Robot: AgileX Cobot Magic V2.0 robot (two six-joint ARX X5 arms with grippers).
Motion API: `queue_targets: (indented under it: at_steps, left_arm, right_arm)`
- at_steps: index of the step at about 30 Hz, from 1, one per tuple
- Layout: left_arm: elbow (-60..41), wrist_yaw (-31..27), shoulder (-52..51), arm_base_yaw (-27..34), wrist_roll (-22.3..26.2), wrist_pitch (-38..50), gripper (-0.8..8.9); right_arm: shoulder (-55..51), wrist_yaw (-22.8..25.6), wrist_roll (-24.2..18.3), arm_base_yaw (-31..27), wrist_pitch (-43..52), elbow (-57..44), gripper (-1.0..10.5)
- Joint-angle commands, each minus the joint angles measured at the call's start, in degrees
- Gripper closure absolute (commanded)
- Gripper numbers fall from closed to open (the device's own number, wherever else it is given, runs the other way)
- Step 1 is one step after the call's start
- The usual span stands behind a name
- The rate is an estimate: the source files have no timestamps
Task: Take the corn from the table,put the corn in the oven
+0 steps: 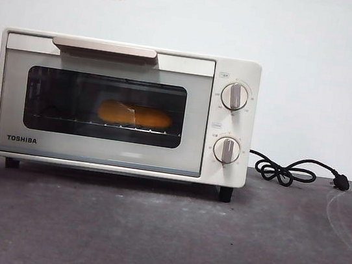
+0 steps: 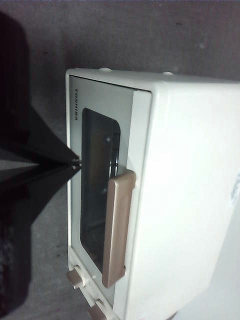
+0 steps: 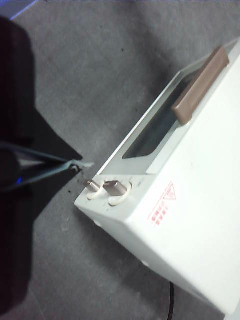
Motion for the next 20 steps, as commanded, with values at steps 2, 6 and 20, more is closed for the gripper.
queue_targets:
  at_steps: [2,6,20]
  left_arm:
    - [-0.09,-0.17,1.49,-0.13,0.72,0.22,8.17]
    - [-0.09,-0.15,2.34,-0.2,0.7,-0.15,8.17]
    - [-0.15,-0.24,-14.08,5.16,8.55,1.25,8.17]
  right_arm:
    - [0.09,1.07,0.59,-0.04,0.11,0.15,9.6]
    - [0.07,1.05,0.59,-0.04,0.11,0.15,9.6]
    - [0.09,1.05,0.59,-0.04,0.11,0.15,9.6]
